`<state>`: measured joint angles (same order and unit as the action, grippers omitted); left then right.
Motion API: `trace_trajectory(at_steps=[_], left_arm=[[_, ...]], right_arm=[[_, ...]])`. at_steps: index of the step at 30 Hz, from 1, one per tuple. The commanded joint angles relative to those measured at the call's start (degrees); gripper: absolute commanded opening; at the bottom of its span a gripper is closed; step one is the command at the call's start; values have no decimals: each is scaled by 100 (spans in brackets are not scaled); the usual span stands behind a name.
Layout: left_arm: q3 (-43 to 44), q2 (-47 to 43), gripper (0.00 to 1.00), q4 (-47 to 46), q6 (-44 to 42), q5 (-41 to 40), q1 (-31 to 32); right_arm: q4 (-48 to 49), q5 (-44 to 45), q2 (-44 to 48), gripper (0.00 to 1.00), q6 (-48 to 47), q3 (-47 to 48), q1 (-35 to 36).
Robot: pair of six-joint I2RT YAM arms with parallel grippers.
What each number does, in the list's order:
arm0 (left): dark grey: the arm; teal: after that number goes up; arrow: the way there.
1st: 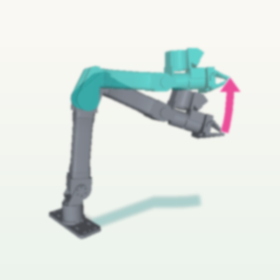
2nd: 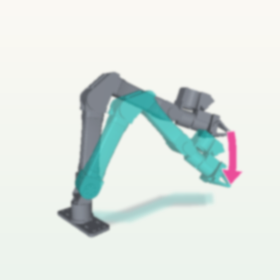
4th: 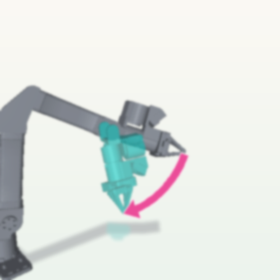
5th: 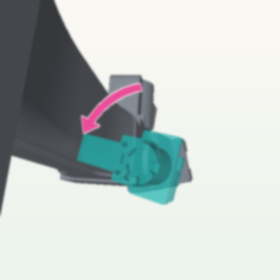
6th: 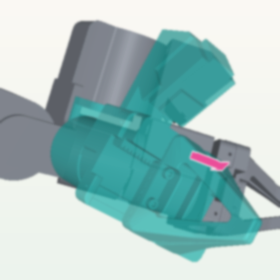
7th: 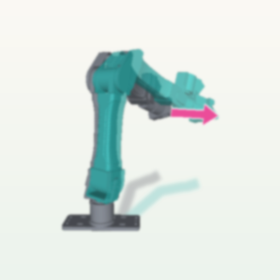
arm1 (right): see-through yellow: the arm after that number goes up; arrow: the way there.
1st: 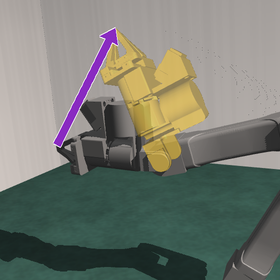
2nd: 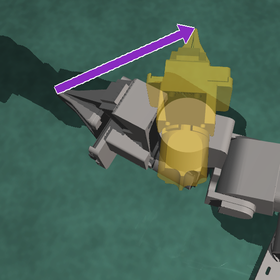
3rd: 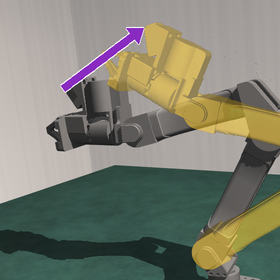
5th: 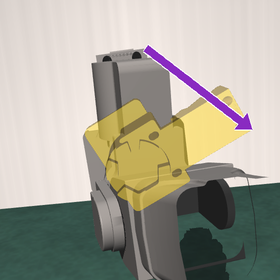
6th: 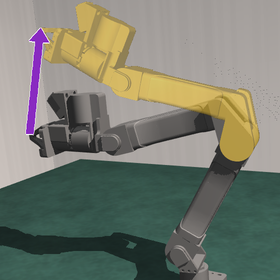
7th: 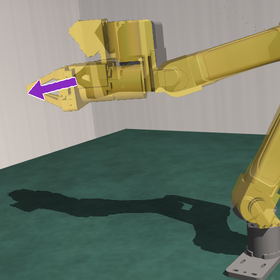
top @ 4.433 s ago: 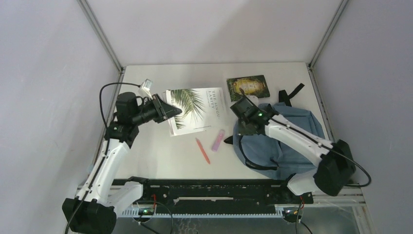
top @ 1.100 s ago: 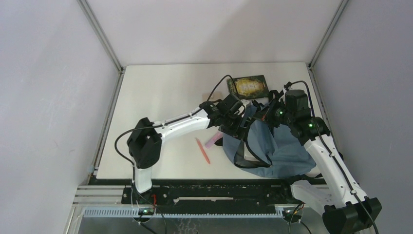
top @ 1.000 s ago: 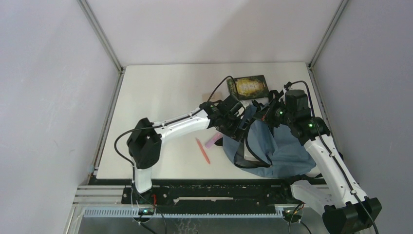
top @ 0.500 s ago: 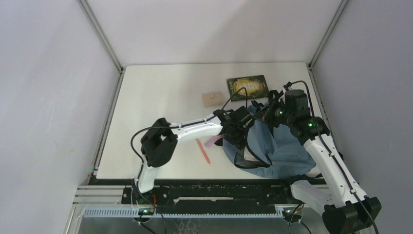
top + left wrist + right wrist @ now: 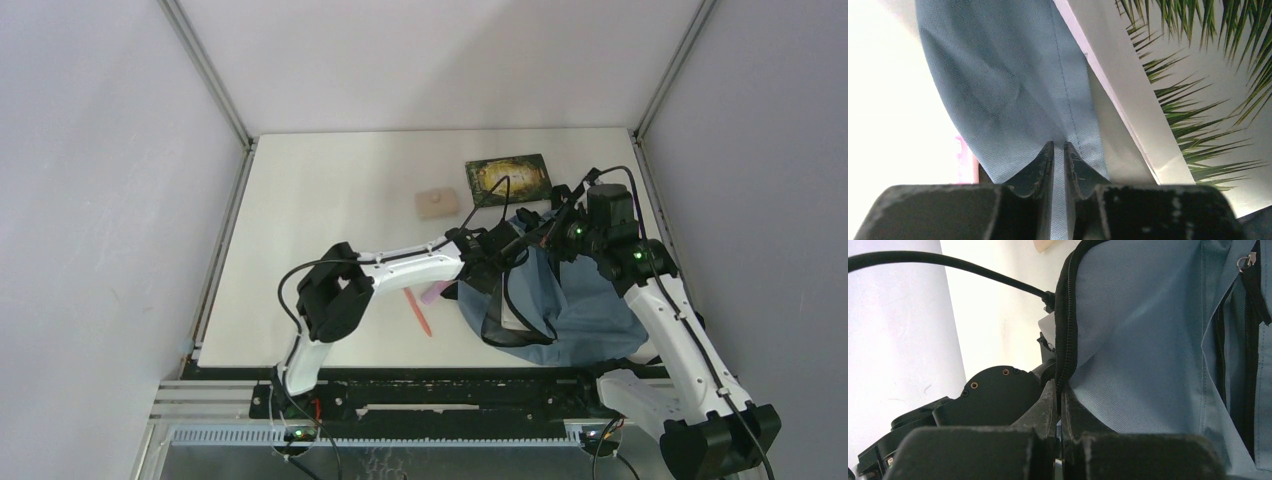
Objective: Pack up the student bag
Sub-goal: Place the book in the student bag.
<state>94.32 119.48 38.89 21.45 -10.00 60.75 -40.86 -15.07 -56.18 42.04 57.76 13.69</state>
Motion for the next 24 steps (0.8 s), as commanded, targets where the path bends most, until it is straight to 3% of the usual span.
trace_trajectory(at_steps=[1, 3, 5, 9, 18, 24], left_arm=[[360, -256, 23, -160, -32, -293, 16], [253, -322, 47, -182, -58, -324, 23], [-29, -518, 60, -379, -78, -403, 45], [-779, -957, 60, -967, -121, -460, 92], [-1235, -1117, 63, -1445, -338, -17, 95], [-1097, -907, 78, -1346, -389, -199, 102]], right_arm=[[223, -60, 151, 0, -105, 69, -100], [153, -30, 160, 0, -131, 69, -133], [93, -50, 180, 0, -178, 69, -170], [134, -394, 296, 0, -329, 10, -348], [694, -2795, 729, 0, -343, -247, -1701], [753, -3765, 771, 0, -337, -247, -2171]])
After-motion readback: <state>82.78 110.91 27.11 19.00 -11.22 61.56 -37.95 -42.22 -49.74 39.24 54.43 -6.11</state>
